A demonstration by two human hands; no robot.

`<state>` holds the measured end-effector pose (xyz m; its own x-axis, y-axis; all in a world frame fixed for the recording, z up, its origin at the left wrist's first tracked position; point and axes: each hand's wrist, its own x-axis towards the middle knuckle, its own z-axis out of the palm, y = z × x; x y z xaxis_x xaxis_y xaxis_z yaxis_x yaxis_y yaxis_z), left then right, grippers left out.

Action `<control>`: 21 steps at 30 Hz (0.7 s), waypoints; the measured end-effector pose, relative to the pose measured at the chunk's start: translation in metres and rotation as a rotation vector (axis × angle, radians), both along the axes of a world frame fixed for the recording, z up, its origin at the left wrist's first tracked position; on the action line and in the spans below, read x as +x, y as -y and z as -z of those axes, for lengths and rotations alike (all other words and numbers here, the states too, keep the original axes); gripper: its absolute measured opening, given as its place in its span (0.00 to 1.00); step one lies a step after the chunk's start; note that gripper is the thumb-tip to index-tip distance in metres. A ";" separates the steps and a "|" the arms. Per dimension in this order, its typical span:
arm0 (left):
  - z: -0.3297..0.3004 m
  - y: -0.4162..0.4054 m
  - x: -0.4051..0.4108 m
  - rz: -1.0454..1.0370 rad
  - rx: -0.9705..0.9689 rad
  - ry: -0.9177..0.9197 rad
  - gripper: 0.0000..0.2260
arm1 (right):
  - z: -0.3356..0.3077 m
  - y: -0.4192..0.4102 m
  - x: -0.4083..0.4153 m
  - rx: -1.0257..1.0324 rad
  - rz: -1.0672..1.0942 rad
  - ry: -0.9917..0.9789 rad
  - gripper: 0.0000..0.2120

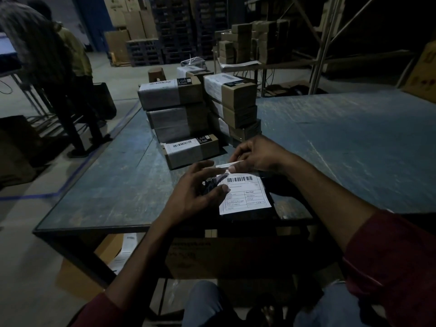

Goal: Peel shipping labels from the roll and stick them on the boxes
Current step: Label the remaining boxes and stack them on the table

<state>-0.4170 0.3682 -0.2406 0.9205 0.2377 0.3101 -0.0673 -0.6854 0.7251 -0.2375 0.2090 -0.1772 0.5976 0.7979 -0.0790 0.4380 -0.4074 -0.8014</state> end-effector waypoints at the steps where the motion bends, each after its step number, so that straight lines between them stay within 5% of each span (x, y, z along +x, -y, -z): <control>1: 0.000 0.000 0.000 -0.002 0.017 0.003 0.22 | 0.000 0.000 0.000 0.000 -0.003 -0.001 0.09; 9: 0.003 -0.001 -0.002 -0.011 0.085 0.042 0.24 | -0.003 0.000 0.006 0.037 -0.046 -0.056 0.11; 15: 0.005 -0.007 -0.001 0.015 0.118 0.035 0.42 | -0.007 -0.003 0.008 0.039 -0.069 -0.060 0.11; 21: 0.005 -0.008 0.000 0.033 0.090 0.032 0.48 | -0.007 -0.001 0.009 0.086 -0.084 -0.057 0.11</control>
